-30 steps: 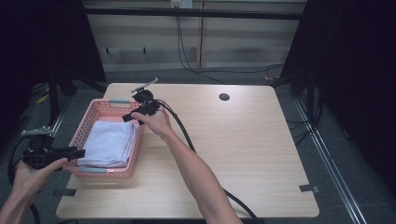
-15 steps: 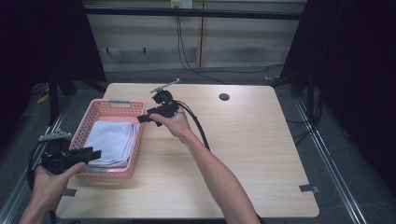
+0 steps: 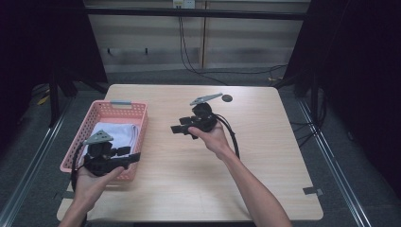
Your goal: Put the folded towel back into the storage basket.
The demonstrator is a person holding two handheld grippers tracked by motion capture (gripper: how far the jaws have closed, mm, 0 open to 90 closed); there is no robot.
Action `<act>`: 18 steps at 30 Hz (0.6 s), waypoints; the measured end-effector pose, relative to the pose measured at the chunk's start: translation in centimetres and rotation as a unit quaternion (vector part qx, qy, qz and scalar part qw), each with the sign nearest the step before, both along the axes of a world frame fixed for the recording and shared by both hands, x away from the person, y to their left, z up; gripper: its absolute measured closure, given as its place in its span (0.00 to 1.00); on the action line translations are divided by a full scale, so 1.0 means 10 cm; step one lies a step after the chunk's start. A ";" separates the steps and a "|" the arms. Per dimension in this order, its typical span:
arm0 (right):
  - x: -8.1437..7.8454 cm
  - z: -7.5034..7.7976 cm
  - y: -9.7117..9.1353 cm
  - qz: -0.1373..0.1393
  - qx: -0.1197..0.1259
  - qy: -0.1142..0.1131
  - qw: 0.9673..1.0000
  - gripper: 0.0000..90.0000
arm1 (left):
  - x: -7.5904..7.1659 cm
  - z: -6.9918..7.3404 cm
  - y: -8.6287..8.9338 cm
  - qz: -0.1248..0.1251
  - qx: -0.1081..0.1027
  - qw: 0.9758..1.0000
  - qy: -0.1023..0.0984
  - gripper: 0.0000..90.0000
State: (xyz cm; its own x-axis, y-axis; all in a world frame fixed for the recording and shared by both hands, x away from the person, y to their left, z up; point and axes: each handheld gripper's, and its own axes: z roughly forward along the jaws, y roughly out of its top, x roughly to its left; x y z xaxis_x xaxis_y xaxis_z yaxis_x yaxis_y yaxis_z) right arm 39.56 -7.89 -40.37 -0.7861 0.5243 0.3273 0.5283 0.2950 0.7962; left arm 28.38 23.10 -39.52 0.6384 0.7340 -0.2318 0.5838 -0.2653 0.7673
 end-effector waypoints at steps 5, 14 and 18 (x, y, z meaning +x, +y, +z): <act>-0.20 0.01 -0.34 -0.012 -0.003 -0.007 1.000 0.46 | 0.02 -0.10 -0.31 -0.019 0.003 1.000 0.004 0.50; -0.55 -0.11 -0.99 -0.048 -0.003 -0.008 0.999 0.45 | -0.03 -0.36 -0.74 -0.030 0.019 0.999 -0.002 0.51; -0.80 -0.22 -1.23 -0.066 -0.007 -0.008 0.998 0.44 | -0.05 -0.47 -0.84 -0.035 0.021 0.999 0.006 0.45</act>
